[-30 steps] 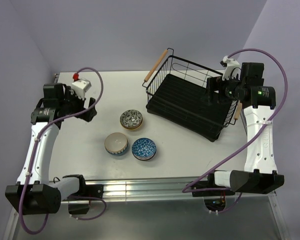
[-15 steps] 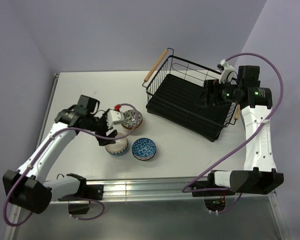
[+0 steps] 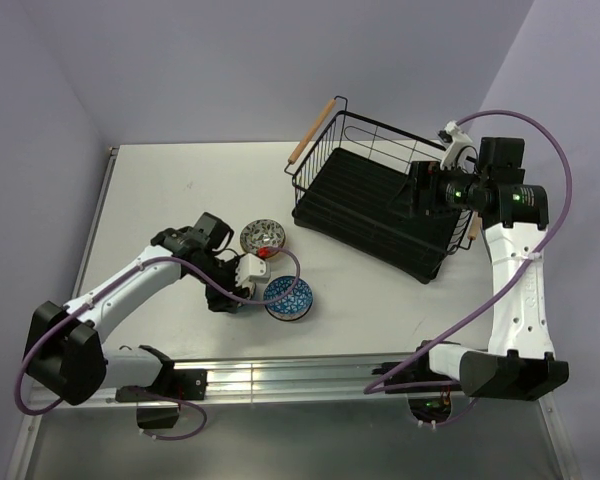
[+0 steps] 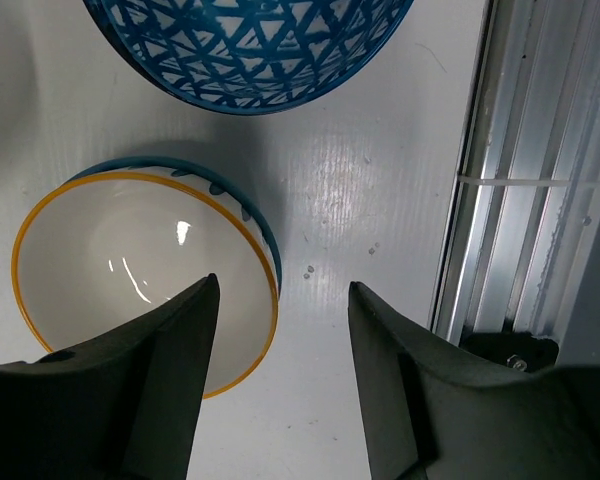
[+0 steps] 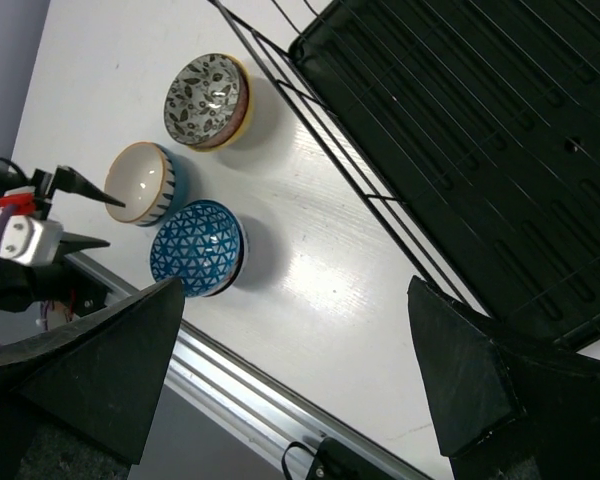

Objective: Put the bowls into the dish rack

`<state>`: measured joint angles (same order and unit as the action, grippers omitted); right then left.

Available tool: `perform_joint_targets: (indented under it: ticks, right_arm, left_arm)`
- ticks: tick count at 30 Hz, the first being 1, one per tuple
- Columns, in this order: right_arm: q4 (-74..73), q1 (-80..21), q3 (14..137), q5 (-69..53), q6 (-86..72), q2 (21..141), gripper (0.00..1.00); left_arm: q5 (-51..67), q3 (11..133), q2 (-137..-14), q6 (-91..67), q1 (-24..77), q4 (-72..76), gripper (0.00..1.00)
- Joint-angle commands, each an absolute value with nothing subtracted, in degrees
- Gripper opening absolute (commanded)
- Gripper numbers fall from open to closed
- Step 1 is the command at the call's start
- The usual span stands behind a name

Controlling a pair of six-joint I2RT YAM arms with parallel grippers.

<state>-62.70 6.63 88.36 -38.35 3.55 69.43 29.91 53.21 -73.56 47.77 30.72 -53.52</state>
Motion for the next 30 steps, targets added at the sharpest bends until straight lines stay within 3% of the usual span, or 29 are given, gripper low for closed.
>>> perform_joint_targets:
  ticks: [1, 7, 14, 25, 28, 30]
  right_arm:
    - [-60.82, 6.86, 87.72, -40.16, 2.55, 67.32, 1.0]
    - [-61.09, 6.86, 86.93, -42.62, 2.9, 67.42, 1.0]
    - [-59.24, 6.86, 86.84, -41.92, 1.85, 67.15, 1.0]
    - [-58.36, 6.94, 87.36, -41.05, 1.32, 67.76, 1.0]
    - [-57.83, 6.86, 87.1, -40.78, 1.14, 67.68, 0.99]
    - [-57.48, 6.86, 86.84, -40.87, 0.88, 67.59, 0.99]
  left_arm:
    - [29.09, 52.82, -74.35, 50.1, 31.55, -52.12, 0.59]
    - [27.07, 52.03, -76.2, 49.75, 32.17, -50.45, 0.56]
    - [25.93, 51.24, -77.25, 50.36, 32.26, -49.83, 0.44]
    - [25.66, 50.8, -78.66, 51.24, 32.34, -49.83, 0.39]
    - [25.05, 50.8, -78.75, 51.33, 32.26, -49.66, 0.34]
    - [25.22, 51.06, -79.01, 51.76, 32.26, -50.18, 0.26]
